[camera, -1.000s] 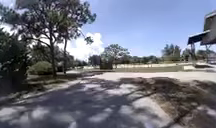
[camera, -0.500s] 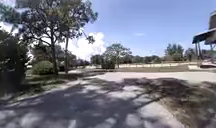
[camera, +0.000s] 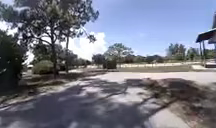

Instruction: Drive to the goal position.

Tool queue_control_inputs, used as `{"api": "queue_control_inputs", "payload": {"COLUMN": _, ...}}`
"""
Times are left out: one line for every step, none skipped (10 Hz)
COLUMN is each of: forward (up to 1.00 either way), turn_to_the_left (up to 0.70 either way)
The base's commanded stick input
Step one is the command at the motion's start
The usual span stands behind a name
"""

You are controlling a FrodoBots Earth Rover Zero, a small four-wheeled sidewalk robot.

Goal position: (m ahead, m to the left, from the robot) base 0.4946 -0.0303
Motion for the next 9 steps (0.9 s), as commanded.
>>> {"api": "queue_control_inputs", "payload": {"forward": 0.5, "turn_to_the_left": 0.0}}
{"api": "queue_control_inputs", "payload": {"forward": 0.5, "turn_to_the_left": 0.0}}
{"api": "queue_control_inputs", "payload": {"forward": 0.5, "turn_to_the_left": 0.0}}
{"api": "queue_control_inputs", "payload": {"forward": 0.5, "turn_to_the_left": 0.0}}
{"api": "queue_control_inputs", "payload": {"forward": 0.5, "turn_to_the_left": 0.0}}
{"api": "queue_control_inputs", "payload": {"forward": 0.5, "turn_to_the_left": 0.0}}
{"api": "queue_control_inputs", "payload": {"forward": 0.5, "turn_to_the_left": 0.0}}
{"api": "queue_control_inputs", "payload": {"forward": 0.5, "turn_to_the_left": 0.0}}
{"api": "queue_control_inputs", "payload": {"forward": 0.5, "turn_to_the_left": 0.0}}
